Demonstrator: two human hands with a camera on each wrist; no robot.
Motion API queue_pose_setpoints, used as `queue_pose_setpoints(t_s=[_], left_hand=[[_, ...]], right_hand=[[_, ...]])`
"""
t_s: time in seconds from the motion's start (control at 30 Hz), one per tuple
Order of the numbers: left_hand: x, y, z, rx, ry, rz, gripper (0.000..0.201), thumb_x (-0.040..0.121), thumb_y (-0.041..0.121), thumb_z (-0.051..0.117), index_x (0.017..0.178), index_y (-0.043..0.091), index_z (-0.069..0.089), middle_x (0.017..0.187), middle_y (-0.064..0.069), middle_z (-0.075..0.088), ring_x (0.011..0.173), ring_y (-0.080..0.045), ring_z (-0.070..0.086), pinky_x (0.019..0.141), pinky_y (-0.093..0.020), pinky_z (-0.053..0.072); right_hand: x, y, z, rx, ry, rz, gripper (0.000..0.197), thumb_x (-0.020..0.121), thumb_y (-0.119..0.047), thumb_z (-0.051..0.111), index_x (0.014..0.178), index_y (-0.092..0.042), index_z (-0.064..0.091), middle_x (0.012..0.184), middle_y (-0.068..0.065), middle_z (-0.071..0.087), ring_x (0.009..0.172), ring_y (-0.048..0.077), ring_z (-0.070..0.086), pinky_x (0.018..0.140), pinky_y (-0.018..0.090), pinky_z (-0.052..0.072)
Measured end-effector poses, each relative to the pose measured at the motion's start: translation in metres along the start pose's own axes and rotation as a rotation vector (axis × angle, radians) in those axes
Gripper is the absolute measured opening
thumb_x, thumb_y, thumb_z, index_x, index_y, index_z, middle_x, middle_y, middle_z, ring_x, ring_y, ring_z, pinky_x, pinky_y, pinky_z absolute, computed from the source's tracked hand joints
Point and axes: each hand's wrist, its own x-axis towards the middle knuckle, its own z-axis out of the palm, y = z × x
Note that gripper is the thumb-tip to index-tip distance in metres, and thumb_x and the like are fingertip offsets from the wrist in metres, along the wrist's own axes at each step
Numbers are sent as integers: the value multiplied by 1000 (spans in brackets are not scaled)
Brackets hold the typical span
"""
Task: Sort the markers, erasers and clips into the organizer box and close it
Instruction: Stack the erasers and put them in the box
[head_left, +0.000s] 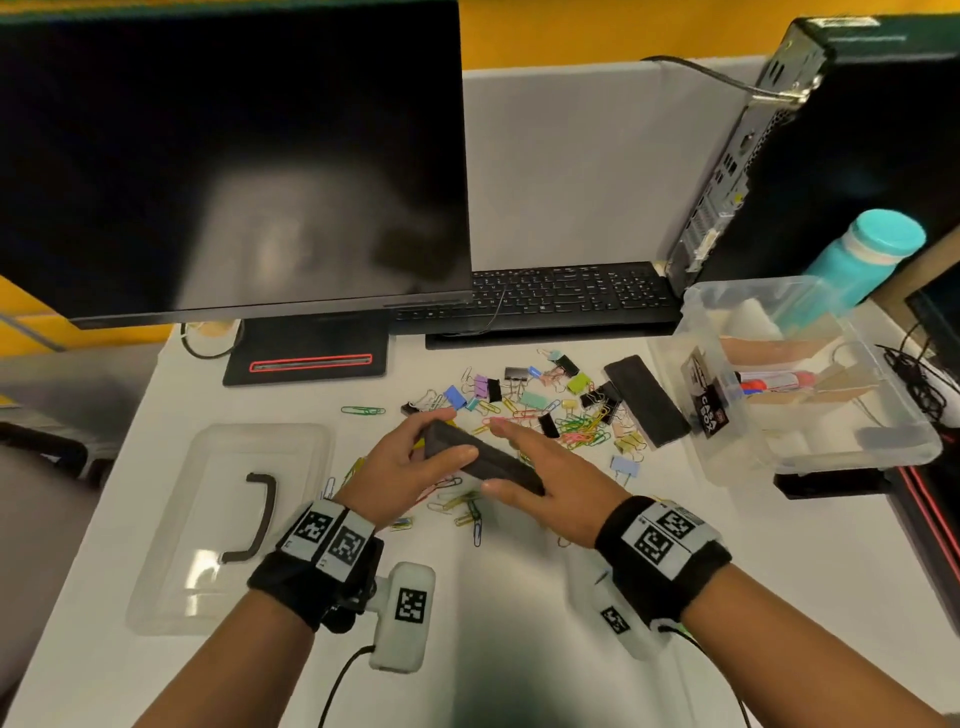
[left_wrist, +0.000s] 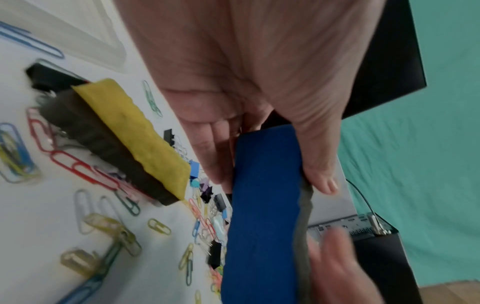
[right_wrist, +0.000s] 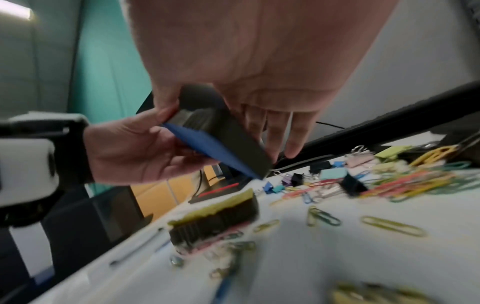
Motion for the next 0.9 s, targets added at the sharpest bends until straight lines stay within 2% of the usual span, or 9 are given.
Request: queue_pose_setpoints(t_s=[0.1,0.17,0.23,0.37,0.5,0.57,0.7,0.8,0.9], left_hand=[[8,3,7,73,0,75,34,91,33,57,124,24,51,111,4,59,97,2,60,86,-12,47],[17,-6,2,197,82,87,40,93,48,43,127,26,50,124,6,53,115,-6,50,100,-21,34],[27,-23,-8,371,143,-26,49,93,51,41,134,23,45,135,3,45,122,-12,43,103,-28,31],[36,-56,-17,1106,40,-104,69,83,61,52,137,22,37,135,-5,45,120,-25,45,98,-40,41],[39,-58,-17,1263,83,-83,70,84,51,56,142,22,28,136,-5,44,122,-26,41,99,-39,36],[38,-56,-20,1119,108,-122,67,85,48,57,141,24,31,134,-5,47,122,-26,45,101,-40,37],[27,-43,-27,210,-3,-216,47,93,37,52,136,21,42,126,-3,57,114,-21,54,100,-35,41],[25,-38,-24,-180,10,-324,32,96,29,46,124,16,54,112,-6,65,109,-25,58,106,-41,40],[26,-36,-16,-374,77,-410,30,96,25,45,119,9,57,111,-13,65,101,-27,60,98,-43,46]], right_hand=[[10,-9,7,58,23,-7,60,90,-46,54,141,-25,30,126,-1,53,108,16,57,89,34,50],[12,-8,7,111,93,56,50,92,-40,54,135,-22,35,109,-5,54,88,8,57,76,29,51],[12,-4,3,221,169,141,45,92,-40,54,130,-20,39,94,-11,53,77,2,52,68,23,47],[7,1,-8,364,300,227,34,90,-42,57,112,-19,44,84,-7,52,71,5,51,59,18,37],[1,9,-14,405,348,239,24,90,-24,60,103,-16,40,85,-4,50,73,11,51,60,20,41],[-2,14,-14,442,359,253,22,90,-20,59,100,-15,40,84,-2,50,73,14,51,62,26,45],[-11,22,-6,483,370,280,27,88,-17,59,109,-14,42,109,15,60,100,31,59,85,40,49],[-11,20,3,414,327,263,35,85,-14,62,111,-12,39,115,16,60,106,31,59,86,43,51],[-8,8,9,384,285,210,35,84,-12,61,110,-16,38,118,14,61,104,28,61,79,34,52]])
